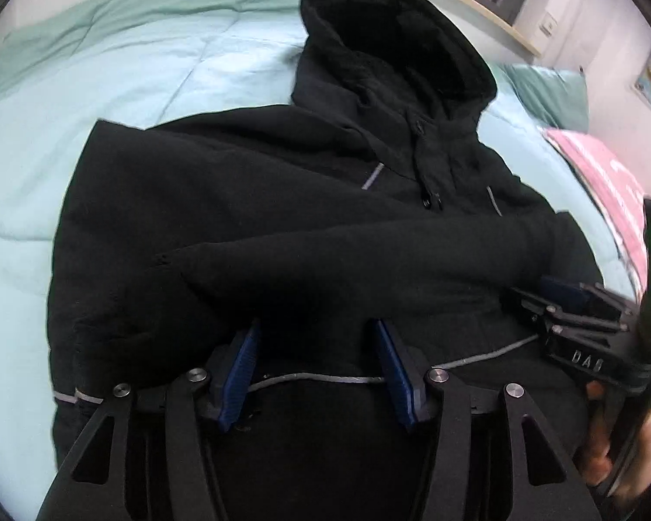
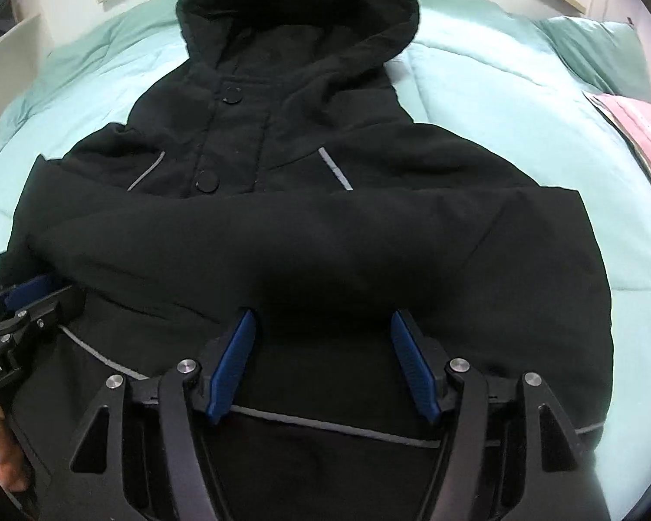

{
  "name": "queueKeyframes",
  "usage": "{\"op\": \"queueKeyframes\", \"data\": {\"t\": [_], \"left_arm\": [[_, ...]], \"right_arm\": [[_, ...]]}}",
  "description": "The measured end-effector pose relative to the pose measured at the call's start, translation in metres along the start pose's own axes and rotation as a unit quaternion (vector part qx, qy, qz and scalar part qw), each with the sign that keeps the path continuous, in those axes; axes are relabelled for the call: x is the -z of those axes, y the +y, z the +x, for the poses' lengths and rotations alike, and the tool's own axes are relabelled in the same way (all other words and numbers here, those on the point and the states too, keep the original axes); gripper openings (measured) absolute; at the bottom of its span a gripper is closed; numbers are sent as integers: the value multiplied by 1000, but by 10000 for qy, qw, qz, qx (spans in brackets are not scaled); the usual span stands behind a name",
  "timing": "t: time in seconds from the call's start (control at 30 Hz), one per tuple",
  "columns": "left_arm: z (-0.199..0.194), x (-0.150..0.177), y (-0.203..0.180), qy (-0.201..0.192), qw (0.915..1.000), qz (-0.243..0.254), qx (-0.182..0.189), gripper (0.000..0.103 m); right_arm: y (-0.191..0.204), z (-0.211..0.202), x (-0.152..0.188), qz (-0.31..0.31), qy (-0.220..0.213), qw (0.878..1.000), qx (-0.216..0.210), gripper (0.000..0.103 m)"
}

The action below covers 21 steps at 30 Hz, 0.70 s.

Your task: Fold large clothes

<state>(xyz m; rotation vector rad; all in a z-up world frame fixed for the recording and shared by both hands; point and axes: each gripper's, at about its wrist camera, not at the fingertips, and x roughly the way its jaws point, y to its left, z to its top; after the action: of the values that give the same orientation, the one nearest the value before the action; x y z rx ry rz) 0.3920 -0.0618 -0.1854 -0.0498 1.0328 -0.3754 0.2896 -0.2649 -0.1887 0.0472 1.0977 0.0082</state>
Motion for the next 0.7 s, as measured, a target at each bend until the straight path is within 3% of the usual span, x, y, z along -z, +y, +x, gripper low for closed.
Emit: {"op": "queueKeyframes", "data": {"t": [0.07,0.13,0.23,0.33,0.4,0.47,0.53,0.63,0.7], "left_arm": [[-13,-2,2,54,9997,-41,215,56],[-37,-3,3,33,9974,-179,703,56],[-70,8,13,-16,9942,-310,1033,56],[-61,17,24,293,9962,-445,690,56],[-22,30,31,939,9921,-599,571,56],[-11,31,23,970,9939,-359,396,56],[-18,22,7,1125,9936,-80,71,56],[-50,9,-6,1112,9937,95,139,56],[-73,1,-7,984,9950,76,141,56]], "right_arm": [[-5,-17,1,63,36,9997,-226,68],[-12,-49,11,83,-79,9989,-451,68],[-19,-86,39,76,-208,9989,-410,68],[-20,-72,60,189,236,9995,-116,68],[-17,-45,77,154,606,9980,-11,67],[-9,-42,71,4,705,9973,225,67],[-6,-50,59,2,915,9954,281,67],[-13,-85,38,320,912,9952,-173,65],[-17,-111,25,349,737,9966,-125,65]]}}
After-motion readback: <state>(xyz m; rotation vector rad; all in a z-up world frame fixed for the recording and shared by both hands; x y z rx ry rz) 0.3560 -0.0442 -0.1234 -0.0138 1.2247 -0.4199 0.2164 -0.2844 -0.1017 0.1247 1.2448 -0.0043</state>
